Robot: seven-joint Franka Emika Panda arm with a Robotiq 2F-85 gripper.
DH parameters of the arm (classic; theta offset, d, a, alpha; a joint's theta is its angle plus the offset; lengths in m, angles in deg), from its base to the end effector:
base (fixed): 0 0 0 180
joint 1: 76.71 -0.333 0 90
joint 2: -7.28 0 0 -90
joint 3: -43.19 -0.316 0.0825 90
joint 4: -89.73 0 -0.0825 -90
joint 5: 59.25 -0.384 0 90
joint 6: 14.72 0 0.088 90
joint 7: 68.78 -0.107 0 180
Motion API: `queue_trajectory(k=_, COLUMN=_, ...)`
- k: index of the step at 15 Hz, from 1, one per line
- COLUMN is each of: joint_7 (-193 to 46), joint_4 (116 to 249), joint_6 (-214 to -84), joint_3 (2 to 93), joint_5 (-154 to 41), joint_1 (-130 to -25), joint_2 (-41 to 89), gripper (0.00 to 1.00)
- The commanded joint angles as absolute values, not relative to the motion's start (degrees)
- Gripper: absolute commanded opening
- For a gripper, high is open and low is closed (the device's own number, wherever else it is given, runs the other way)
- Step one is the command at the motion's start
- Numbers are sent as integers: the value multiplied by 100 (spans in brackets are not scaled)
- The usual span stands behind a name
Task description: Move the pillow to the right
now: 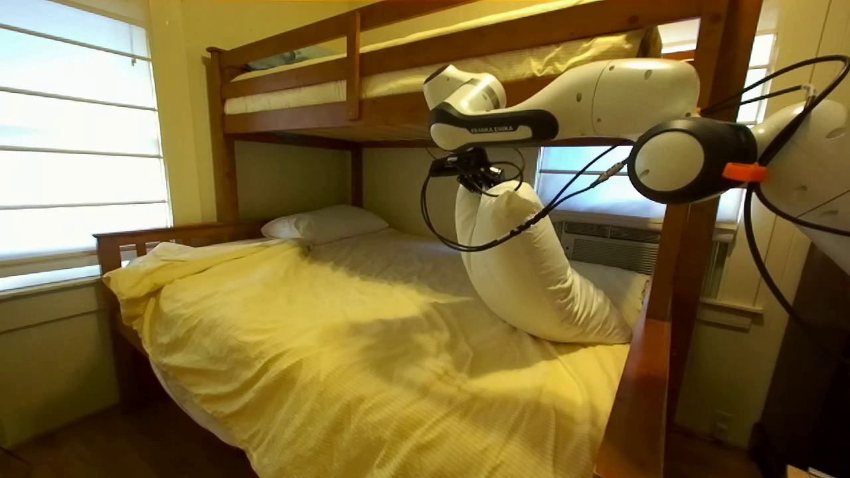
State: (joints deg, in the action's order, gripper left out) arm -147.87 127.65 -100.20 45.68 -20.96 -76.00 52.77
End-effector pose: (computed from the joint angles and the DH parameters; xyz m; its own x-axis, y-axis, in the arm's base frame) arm 0.7407 -0.0957 0.5447 0.0860 -0.7649 0.6384 -0.9962 -0.0559 0.0671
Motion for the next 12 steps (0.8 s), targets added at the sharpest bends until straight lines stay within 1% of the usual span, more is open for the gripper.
queue_trajectory(k=1, joint_7=-15630, joint_4=12339, joint_6=-10627, joint_3=4403, joint_5=-2564, joint_1=-7391, joint_2=5809, gripper=4)
queue_trajectory(k=3, joint_7=-15949, joint_4=12320, joint_6=-10868, joint_3=4280, joint_5=-2882, joint_1=-7308, joint_2=5952, gripper=4)
queue_trajectory(k=7, joint_7=-16178, joint_4=12297, joint_6=-10811, joint_3=3924, joint_5=-3735, joint_1=-7083, joint_2=6104, gripper=4)
queue_trajectory(k=8, joint_7=-16024, joint_4=12603, joint_6=-10863, joint_3=4094, joint_5=-3391, joint_1=-7321, joint_2=5889, gripper=16)
queue_trajectory(k=12, joint_7=-16055, joint_4=12529, joint_6=-10863, joint_3=3968, joint_5=-3621, joint_1=-7200, joint_2=5949, gripper=16)
